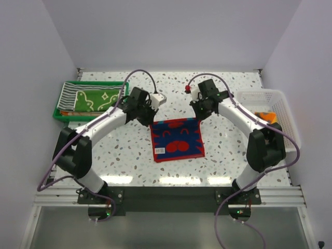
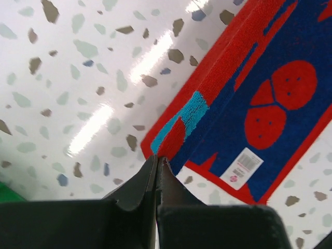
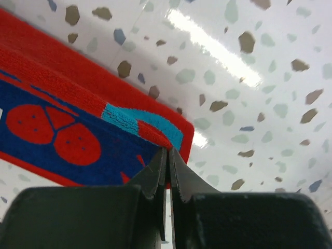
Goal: Fold and stack the towels
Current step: Fold the towel
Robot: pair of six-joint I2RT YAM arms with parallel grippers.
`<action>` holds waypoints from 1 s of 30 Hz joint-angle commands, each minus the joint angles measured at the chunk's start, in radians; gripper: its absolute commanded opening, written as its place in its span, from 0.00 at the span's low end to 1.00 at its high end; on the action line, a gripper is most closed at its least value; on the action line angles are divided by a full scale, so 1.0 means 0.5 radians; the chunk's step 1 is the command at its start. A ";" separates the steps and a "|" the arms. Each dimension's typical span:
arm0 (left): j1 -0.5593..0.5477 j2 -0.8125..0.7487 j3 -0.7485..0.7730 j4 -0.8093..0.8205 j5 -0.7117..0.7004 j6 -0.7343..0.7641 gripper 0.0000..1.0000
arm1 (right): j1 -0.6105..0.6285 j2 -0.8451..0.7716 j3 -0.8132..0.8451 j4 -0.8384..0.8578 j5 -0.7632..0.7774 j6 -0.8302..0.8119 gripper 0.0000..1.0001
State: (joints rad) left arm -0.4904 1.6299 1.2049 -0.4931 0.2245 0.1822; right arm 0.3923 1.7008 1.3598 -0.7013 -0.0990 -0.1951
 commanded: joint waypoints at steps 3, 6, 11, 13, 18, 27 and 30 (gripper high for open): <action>-0.074 -0.231 -0.237 -0.112 -0.032 -0.324 0.00 | 0.034 -0.217 -0.268 -0.021 0.265 0.310 0.00; -0.163 -0.330 -0.384 -0.103 0.011 -0.468 0.00 | 0.047 -0.318 -0.427 0.000 0.269 0.375 0.00; -0.216 -0.416 -0.541 -0.048 0.161 -0.741 0.00 | 0.077 -0.444 -0.636 0.040 0.204 0.494 0.00; -0.216 -0.416 -0.578 -0.063 0.168 -0.827 0.00 | 0.084 -0.490 -0.682 0.053 0.204 0.528 0.00; -0.219 -0.425 -0.597 -0.137 0.094 -0.892 0.00 | 0.090 -0.588 -0.741 0.071 0.204 0.538 0.00; -0.231 -0.425 -0.713 -0.094 0.146 -1.002 0.00 | 0.102 -0.579 -0.775 0.056 0.091 0.556 0.00; -0.234 -0.422 -0.732 -0.091 0.167 -1.024 0.00 | 0.099 -0.545 -0.777 0.019 0.075 0.599 0.00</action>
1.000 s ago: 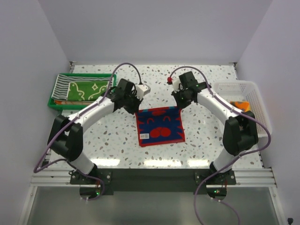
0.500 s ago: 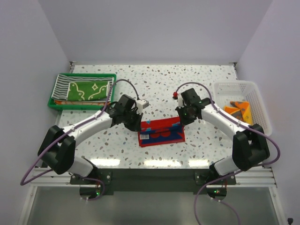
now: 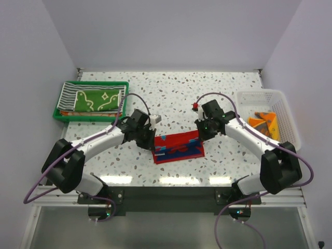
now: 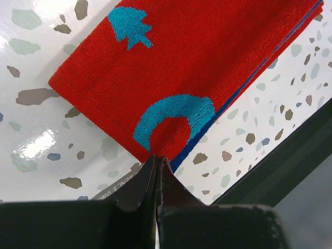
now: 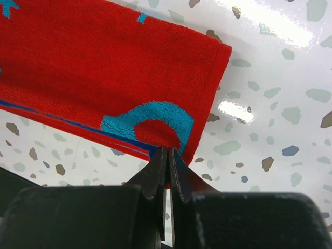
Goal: Fold and stack the towels
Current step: Fold the towel
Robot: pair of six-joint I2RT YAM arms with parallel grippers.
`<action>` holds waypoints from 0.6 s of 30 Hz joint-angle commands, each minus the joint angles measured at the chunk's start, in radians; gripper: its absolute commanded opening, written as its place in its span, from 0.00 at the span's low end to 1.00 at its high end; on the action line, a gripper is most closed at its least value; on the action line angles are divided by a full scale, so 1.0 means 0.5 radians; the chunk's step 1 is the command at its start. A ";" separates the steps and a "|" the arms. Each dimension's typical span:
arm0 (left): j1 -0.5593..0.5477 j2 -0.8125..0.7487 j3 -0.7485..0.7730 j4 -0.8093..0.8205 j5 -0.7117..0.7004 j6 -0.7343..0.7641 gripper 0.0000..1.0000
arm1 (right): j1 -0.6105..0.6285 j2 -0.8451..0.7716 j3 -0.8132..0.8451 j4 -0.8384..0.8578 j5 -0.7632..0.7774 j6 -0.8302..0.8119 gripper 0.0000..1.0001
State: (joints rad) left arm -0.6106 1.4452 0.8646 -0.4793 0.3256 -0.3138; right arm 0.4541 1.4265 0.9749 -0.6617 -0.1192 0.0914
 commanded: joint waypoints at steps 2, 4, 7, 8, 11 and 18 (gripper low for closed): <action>0.000 -0.050 -0.072 -0.097 -0.007 -0.047 0.00 | -0.025 0.025 -0.014 -0.076 0.143 0.069 0.00; -0.009 -0.043 -0.085 -0.085 0.005 -0.057 0.00 | -0.025 0.049 -0.020 -0.100 0.159 0.109 0.00; -0.015 -0.034 -0.115 -0.081 0.015 -0.063 0.00 | -0.025 0.104 -0.023 -0.122 0.168 0.155 0.00; -0.018 -0.034 -0.134 -0.075 0.012 -0.066 0.00 | -0.028 0.114 -0.032 -0.103 0.159 0.164 0.00; -0.018 -0.016 -0.167 -0.063 -0.001 -0.078 0.00 | -0.025 0.144 -0.057 -0.073 0.153 0.207 0.00; -0.070 0.036 -0.186 -0.032 0.033 -0.063 0.00 | -0.025 0.151 -0.087 -0.027 0.088 0.247 0.04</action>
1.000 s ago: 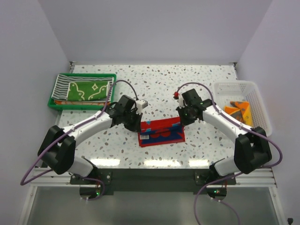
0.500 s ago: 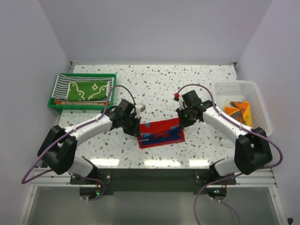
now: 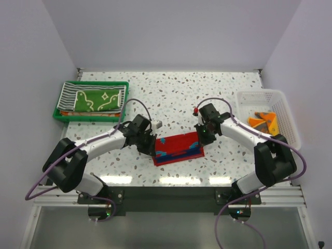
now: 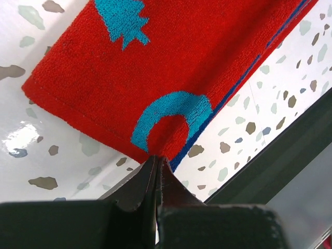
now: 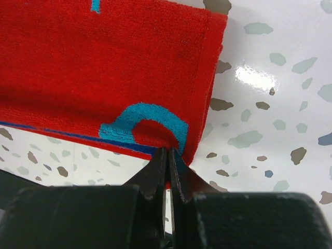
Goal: Fold and stack the towels
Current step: Fold the towel
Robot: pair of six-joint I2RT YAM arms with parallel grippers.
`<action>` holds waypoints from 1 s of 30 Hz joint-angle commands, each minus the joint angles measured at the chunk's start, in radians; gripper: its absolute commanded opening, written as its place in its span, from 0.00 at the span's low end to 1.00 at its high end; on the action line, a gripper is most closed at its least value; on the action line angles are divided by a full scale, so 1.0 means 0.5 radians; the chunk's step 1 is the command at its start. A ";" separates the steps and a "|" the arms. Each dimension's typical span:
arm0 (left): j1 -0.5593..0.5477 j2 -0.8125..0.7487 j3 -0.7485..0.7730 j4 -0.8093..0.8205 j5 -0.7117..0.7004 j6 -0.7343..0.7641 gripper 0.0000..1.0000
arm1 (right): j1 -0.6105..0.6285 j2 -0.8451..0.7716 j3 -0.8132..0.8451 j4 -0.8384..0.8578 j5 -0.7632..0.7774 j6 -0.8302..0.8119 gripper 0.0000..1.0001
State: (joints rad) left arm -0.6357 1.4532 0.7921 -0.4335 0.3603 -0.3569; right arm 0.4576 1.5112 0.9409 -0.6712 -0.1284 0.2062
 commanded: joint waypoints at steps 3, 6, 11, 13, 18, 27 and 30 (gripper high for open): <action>-0.045 0.011 -0.035 -0.124 -0.036 0.014 0.00 | -0.029 -0.022 -0.023 -0.001 0.076 0.026 0.05; -0.057 -0.010 -0.050 -0.124 -0.040 -0.001 0.02 | -0.029 -0.046 -0.047 0.014 0.039 0.048 0.12; -0.072 -0.059 -0.075 -0.148 -0.043 -0.007 0.11 | -0.022 -0.163 -0.124 0.035 -0.148 0.078 0.27; -0.100 -0.108 -0.081 -0.158 -0.030 -0.032 0.26 | -0.022 -0.203 -0.151 0.023 -0.173 0.106 0.31; -0.198 -0.308 -0.109 -0.173 0.062 -0.133 0.59 | -0.022 -0.424 -0.219 -0.078 -0.197 0.143 0.34; -0.226 -0.584 0.060 -0.176 -0.097 -0.311 0.65 | -0.022 -0.639 -0.145 0.029 -0.222 0.256 0.31; -0.226 -0.465 0.149 -0.075 -0.178 -0.354 0.58 | -0.022 -0.611 -0.164 0.274 -0.304 0.376 0.30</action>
State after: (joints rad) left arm -0.7475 1.1812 0.8059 -0.5213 0.3309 -0.4892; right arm 0.4507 1.2087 0.8318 -0.6662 -0.2329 0.3168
